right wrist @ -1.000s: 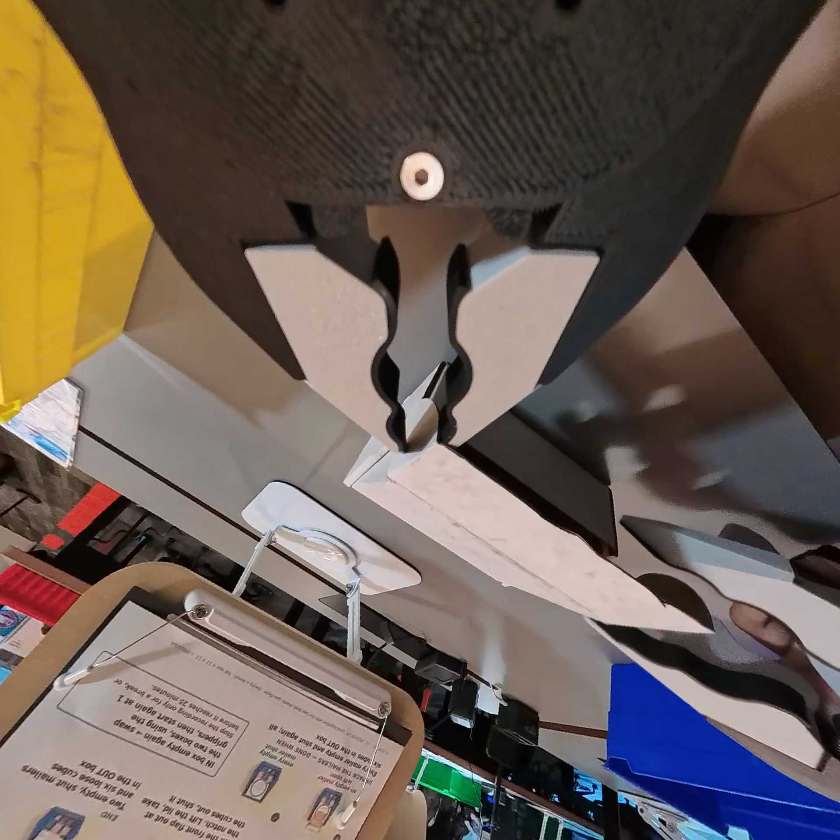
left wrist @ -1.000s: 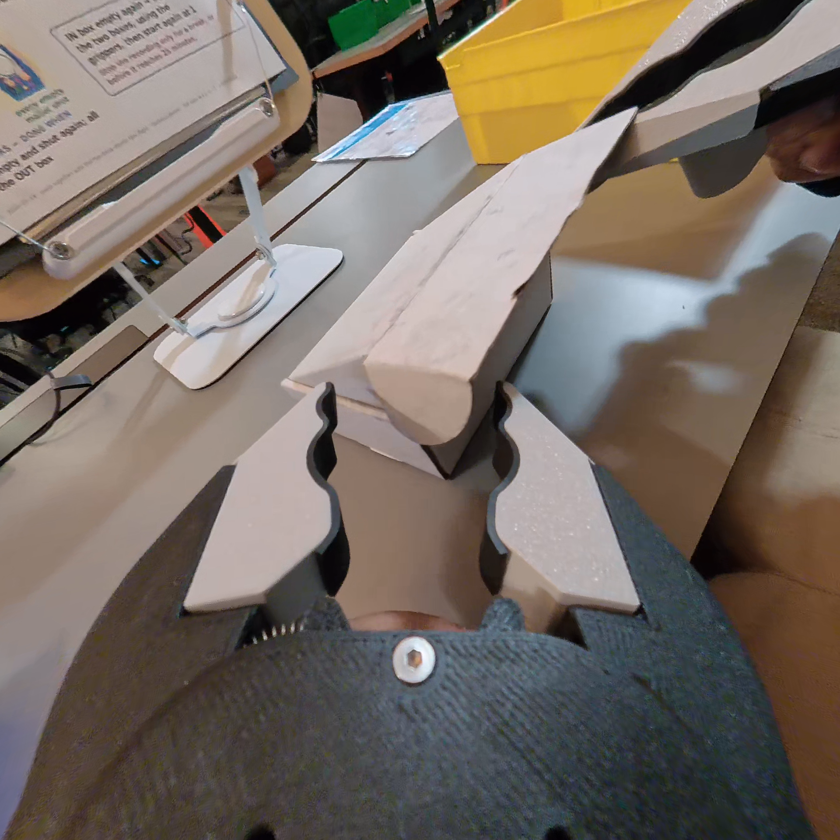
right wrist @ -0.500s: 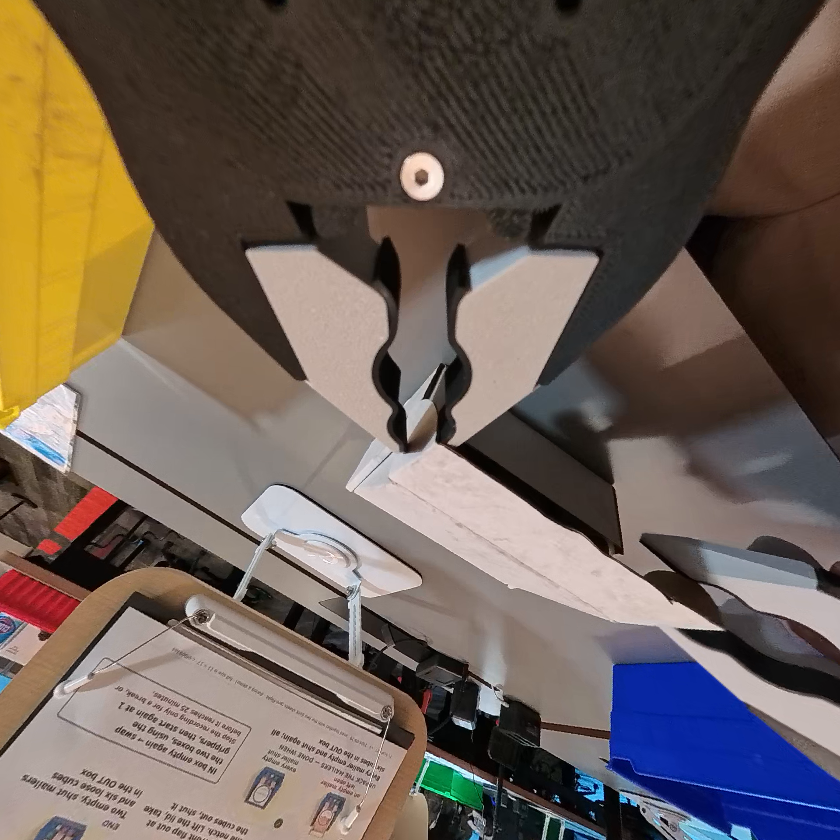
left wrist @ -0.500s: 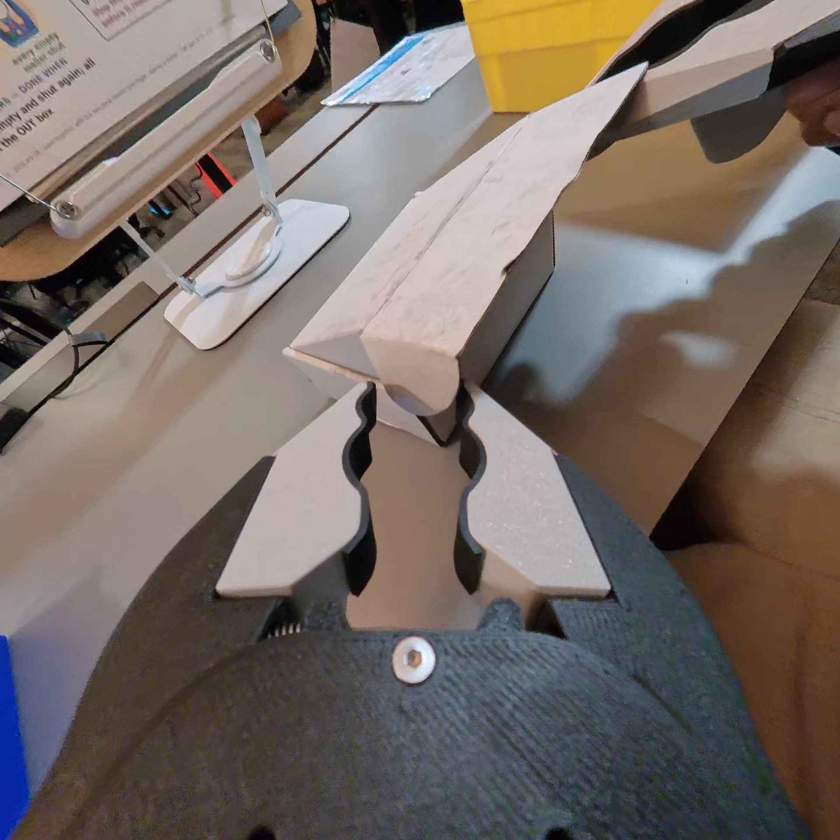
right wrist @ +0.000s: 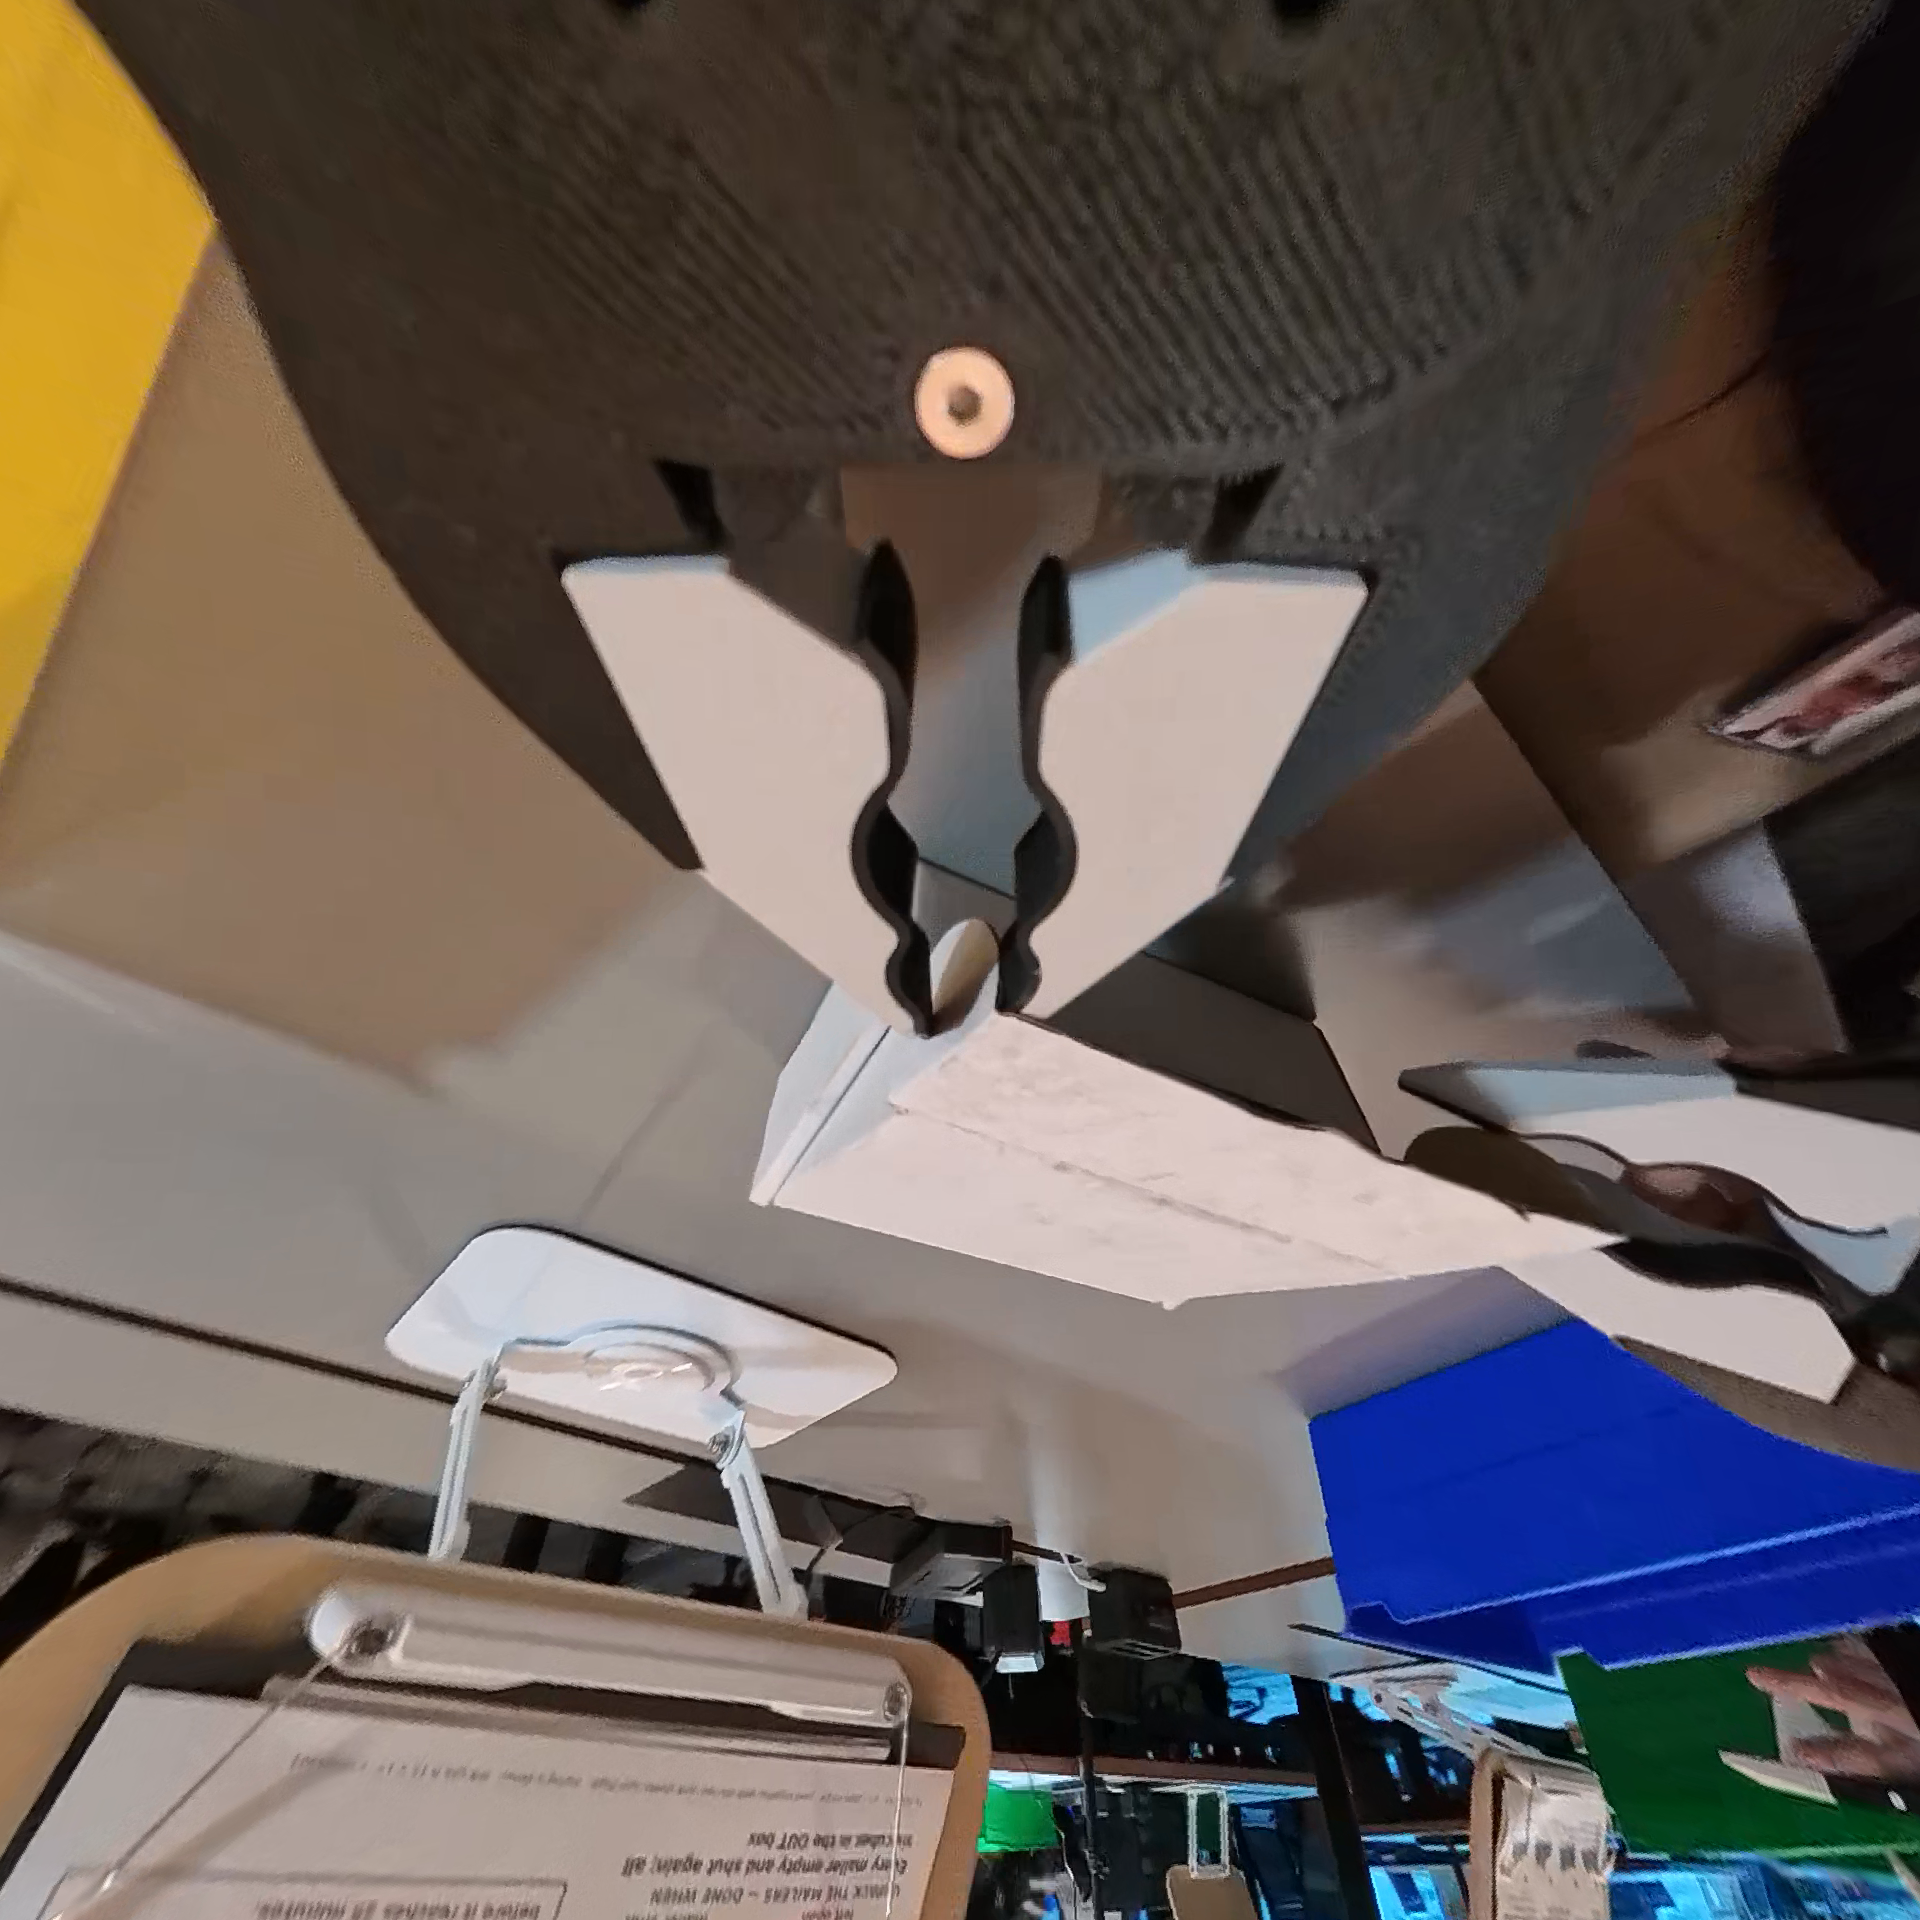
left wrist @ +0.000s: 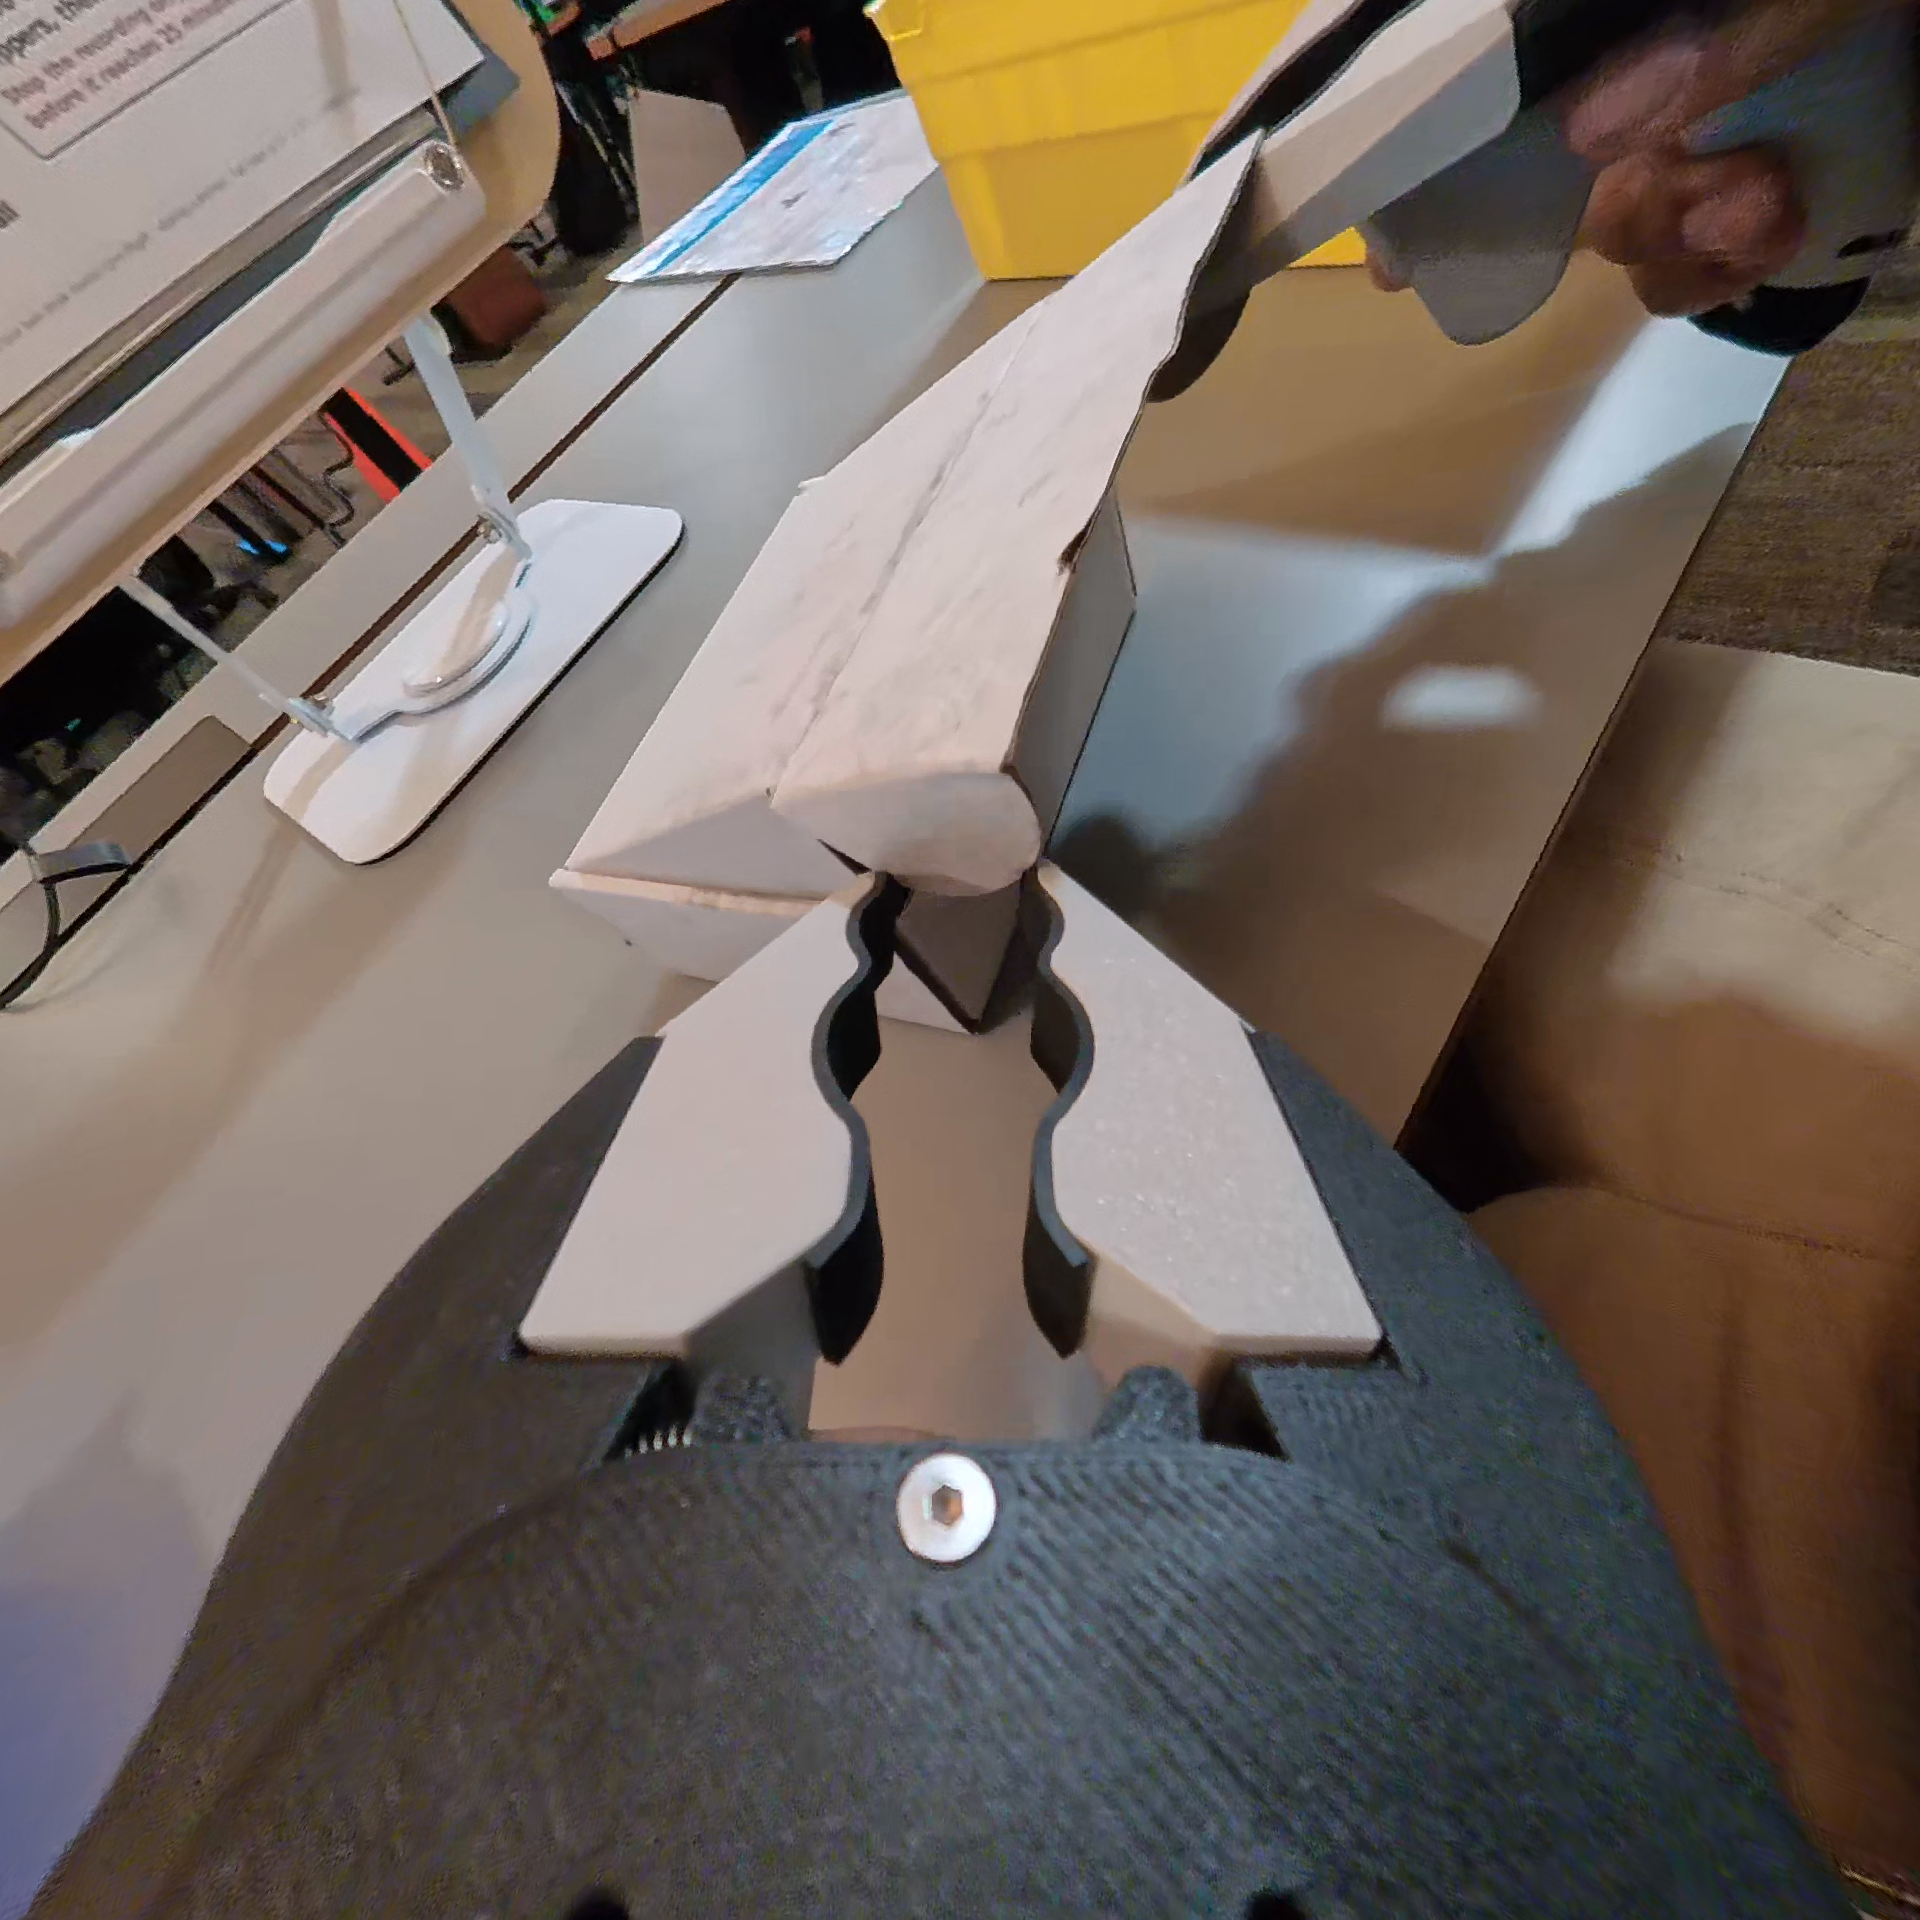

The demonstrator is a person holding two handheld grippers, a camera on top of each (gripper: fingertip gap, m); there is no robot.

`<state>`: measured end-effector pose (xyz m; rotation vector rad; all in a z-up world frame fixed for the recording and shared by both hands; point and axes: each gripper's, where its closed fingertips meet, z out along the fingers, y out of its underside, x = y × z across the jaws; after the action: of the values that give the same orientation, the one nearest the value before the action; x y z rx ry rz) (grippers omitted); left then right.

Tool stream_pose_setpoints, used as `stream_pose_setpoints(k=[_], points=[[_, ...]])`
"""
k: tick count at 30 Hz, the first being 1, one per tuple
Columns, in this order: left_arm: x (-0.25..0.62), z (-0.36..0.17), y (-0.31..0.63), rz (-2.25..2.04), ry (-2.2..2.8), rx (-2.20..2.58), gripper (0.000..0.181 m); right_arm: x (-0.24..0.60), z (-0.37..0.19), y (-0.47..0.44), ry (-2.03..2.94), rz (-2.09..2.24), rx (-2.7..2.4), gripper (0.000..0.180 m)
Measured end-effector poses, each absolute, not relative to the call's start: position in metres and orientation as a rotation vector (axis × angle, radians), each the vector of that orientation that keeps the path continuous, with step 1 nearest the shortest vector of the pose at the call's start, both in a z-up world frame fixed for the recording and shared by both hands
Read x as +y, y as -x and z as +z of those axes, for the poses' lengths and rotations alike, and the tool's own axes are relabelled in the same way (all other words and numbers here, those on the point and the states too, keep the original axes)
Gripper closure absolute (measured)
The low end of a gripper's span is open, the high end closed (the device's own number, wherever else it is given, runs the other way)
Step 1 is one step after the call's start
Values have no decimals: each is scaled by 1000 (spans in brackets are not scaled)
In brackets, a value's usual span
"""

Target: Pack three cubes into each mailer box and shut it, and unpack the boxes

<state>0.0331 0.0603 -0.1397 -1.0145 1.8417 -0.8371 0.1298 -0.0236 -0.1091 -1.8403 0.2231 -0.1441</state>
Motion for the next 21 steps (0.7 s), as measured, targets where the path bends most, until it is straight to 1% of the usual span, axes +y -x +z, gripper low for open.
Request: stream_pose_setpoints(k=[4,10,15,21], points=[[59,-142,-34,-814,989,1850,159,-24,-112,-130,1848,-85,265,169],[61,-141,-33,-845,997,1850,158,-24,-113,-132,1856,-111,269,169],[55,-141,-31,-949,1038,1871,152,-25,-115,-134,1853,-116,280,170],[53,-141,-32,-986,1059,1871,154,-26,-116,-134,1860,-135,273,171]])
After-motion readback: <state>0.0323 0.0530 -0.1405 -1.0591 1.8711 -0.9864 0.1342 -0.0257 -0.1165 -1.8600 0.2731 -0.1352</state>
